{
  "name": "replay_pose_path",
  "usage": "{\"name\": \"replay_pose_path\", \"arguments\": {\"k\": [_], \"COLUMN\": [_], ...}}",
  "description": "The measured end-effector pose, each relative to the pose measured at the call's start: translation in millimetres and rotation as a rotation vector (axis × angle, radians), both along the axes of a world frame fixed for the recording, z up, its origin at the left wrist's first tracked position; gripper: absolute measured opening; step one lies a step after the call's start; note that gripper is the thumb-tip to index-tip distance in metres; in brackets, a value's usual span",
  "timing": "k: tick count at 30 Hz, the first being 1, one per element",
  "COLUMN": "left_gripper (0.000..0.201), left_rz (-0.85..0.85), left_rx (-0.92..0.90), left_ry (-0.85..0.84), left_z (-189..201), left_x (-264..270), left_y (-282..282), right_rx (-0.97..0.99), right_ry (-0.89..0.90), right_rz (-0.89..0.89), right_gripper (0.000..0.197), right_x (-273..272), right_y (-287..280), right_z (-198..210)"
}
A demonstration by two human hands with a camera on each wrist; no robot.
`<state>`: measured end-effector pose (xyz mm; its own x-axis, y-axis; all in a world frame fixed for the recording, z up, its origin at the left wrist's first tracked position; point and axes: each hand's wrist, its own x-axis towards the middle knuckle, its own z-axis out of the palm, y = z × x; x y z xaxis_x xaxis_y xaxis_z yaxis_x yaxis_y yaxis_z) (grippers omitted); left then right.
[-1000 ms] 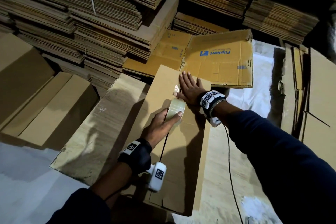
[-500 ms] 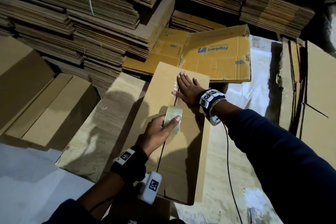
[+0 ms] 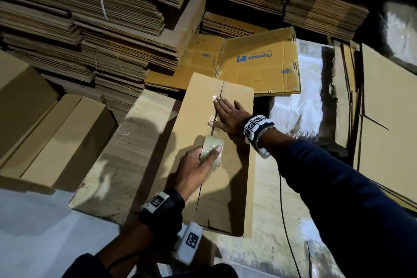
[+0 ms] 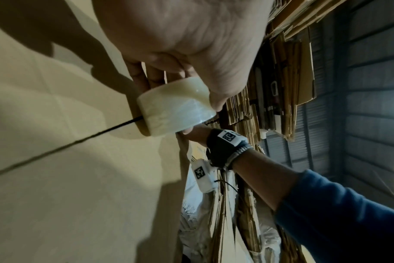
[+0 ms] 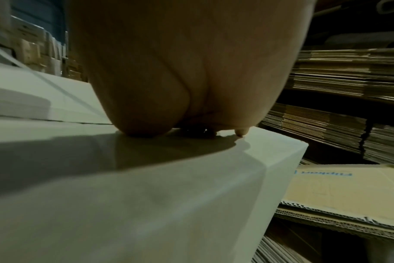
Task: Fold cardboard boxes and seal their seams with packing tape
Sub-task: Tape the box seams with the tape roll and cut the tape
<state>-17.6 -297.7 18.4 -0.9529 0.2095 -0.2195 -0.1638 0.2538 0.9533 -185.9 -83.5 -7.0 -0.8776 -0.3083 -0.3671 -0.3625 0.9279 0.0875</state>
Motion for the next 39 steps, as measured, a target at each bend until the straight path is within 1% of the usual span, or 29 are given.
{"name": "replay_pose_path", "arguments": {"k": [3,5,6,7,9,10,11,13,15,18,21,22,25,27,29,32,34,36,37,39], "left_gripper": [0.062,0.071,0.071,0.067,0.049,0.043,0.042,0.041,0.042,0.056,0.066,0.064,0.048,0.045,0.045,0.058,0.058,0.059,0.064,0.077], "left_rz": [-0.028,-0.052,-0.061,-0.066,-0.059,-0.055,-0.052,-0.062,-0.095,-0.135,-0.106,-0.107,-0.104,-0.101,-0.091,-0.126,-0.167,-0.162,-0.155,-0.144], "left_rx": [-0.016,-0.04,-0.022,0.023,0.138,0.147,0.122,0.071,0.086,0.129,0.174,0.152,0.093,0.08,0.103,0.147,0.145,0.132,0.126,0.14], "left_ry": [-0.032,-0.057,-0.074,-0.096,-0.144,-0.148,-0.127,-0.075,-0.068,-0.09,-0.129,-0.121,-0.092,-0.053,-0.073,-0.123,-0.145,-0.15,-0.152,-0.173], "left_z": [-6.0,-8.5,-9.2,-8.3,-4.4,-5.6,-6.9,-12.0,-16.1,-18.0,-17.0,-15.9,-17.0,-24.9,-30.1,-26.2,-16.6,-13.4,-13.6,-13.7], "left_x": [-1.9,-0.1,2.6,5.9,18.2,23.9,29.9,37.7,37.1,33.7,35.5,37.1,53.5,70.3,83.7,84.4,82.6,83.7,85.2,94.3], "left_y": [-3.3,-7.2,-8.4,-8.9,-9.0,-9.4,-10.6,-14.7,-21.3,-28.4,-31.8,-31.8,-32.6,-36.5,-44.7,-54.4,-58.4,-59.3,-59.4,-58.4], "right_rx": [0.003,-0.004,-0.004,-0.001,0.012,0.012,0.011,0.029,0.038,0.021,0.02,0.019,0.03,0.037,0.023,0.011,0.022,0.038,0.037,0.029], "right_ry": [-0.004,-0.035,-0.048,-0.051,-0.029,-0.019,-0.022,-0.042,-0.035,-0.02,-0.113,-0.124,-0.121,-0.093,-0.086,-0.081,-0.12,-0.176,-0.19,-0.205], "right_rz": [0.032,0.049,0.05,0.046,0.028,0.014,-0.001,-0.021,-0.04,-0.041,0.005,0.003,-0.025,-0.049,-0.097,-0.142,-0.123,-0.066,-0.049,-0.066], "right_gripper": [0.089,0.086,0.087,0.09,0.098,0.098,0.097,0.094,0.094,0.093,0.088,0.087,0.083,0.081,0.083,0.087,0.086,0.093,0.097,0.091], "right_x": [22.5,42.3,48.6,51.2,51.6,49.8,49.1,47.6,49.3,64.1,90.7,96.9,106.0,108.1,109.3,113.7,124.7,141.9,149.2,158.8], "right_y": [-7.6,-12.5,-13.2,-13.1,-14.8,-16.2,-18.2,-21.9,-26.7,-33.6,-37.8,-36.7,-36.7,-40.4,-46.5,-55.8,-61.1,-62.7,-62.5,-63.4], "right_z": [2.6,5.2,3.8,2.1,1.0,0.1,-0.7,0.5,4.7,10.9,10.0,8.1,-0.6,-3.3,-1.9,5.2,10.9,15.5,16.4,18.0]}}
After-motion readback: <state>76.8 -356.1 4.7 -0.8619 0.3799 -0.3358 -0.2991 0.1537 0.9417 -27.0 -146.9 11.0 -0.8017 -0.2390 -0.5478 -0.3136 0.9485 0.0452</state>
